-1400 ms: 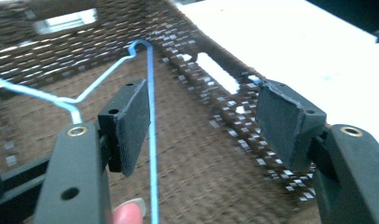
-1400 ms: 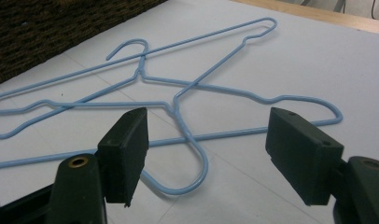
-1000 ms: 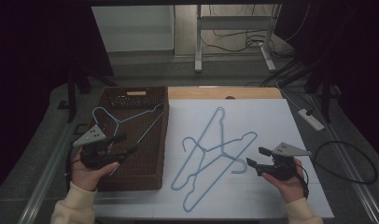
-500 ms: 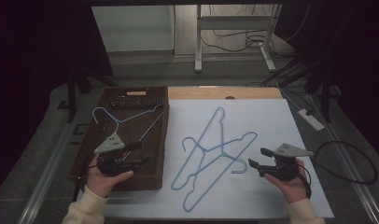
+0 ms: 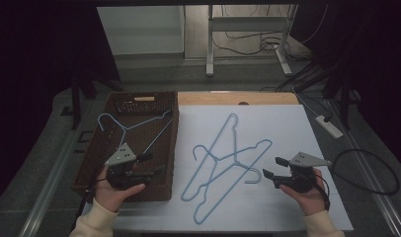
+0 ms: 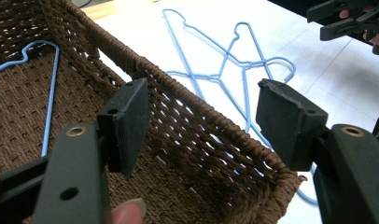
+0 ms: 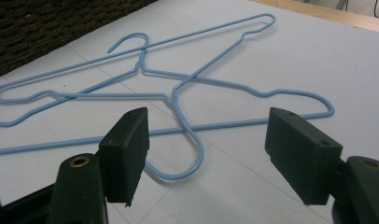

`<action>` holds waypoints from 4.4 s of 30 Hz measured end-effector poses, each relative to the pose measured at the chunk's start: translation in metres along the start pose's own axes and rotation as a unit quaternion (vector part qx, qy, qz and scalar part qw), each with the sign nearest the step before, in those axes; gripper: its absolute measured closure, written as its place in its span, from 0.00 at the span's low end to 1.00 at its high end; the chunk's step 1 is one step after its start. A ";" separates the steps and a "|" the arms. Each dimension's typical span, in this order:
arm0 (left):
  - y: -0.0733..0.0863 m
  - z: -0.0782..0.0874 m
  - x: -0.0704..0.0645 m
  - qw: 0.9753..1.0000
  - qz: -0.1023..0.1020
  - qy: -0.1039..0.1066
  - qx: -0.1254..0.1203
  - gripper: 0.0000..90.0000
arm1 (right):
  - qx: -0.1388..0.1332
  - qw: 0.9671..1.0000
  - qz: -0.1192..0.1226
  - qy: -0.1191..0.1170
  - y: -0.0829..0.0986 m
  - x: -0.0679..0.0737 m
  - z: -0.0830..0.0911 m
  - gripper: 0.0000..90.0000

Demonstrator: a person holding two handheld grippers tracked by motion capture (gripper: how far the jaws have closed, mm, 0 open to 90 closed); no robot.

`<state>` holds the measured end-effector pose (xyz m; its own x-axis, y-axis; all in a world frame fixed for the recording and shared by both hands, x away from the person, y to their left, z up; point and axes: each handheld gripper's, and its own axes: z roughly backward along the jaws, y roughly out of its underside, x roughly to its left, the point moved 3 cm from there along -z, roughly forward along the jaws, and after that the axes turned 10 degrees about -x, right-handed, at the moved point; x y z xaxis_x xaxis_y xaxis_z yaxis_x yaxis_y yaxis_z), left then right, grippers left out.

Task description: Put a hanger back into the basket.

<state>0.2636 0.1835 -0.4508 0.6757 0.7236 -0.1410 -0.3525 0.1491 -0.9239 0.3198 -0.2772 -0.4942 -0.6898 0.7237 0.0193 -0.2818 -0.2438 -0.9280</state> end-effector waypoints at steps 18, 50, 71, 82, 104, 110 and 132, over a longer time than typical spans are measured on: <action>0.000 0.003 -0.002 1.000 -0.008 -0.006 -0.003 0.39 | 0.011 1.000 0.004 -0.009 -0.004 0.004 -0.002 0.35; 0.004 -0.006 -0.007 1.000 -0.011 0.005 0.007 0.39 | 0.276 0.954 0.085 -0.081 -0.032 0.012 -0.100 0.44; 0.003 -0.005 -0.009 1.000 -0.012 0.005 0.005 0.40 | 0.390 0.912 0.105 -0.074 -0.023 0.023 -0.135 0.94; 0.001 -0.004 -0.011 1.000 -0.016 0.006 0.002 0.40 | 0.383 0.913 0.118 -0.073 -0.025 0.029 -0.130 0.96; -0.004 -0.007 -0.025 0.999 -0.028 0.018 0.002 0.40 | 0.351 0.925 0.123 -0.083 -0.042 0.036 -0.097 0.96; -0.004 -0.011 -0.030 0.999 -0.031 0.024 0.008 0.40 | 0.347 0.927 0.120 -0.084 -0.040 0.034 -0.094 0.96; -0.005 -0.054 -0.069 0.994 -0.051 0.069 0.061 0.40 | 0.346 0.927 0.115 -0.088 -0.040 0.035 -0.088 0.96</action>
<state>0.2538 0.0964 -0.4558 0.7915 0.6023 -0.1037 -0.3477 0.3041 -0.8869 0.3653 -0.1855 -0.4888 -0.8656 0.4996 -0.0325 -0.4322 -0.7785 -0.4551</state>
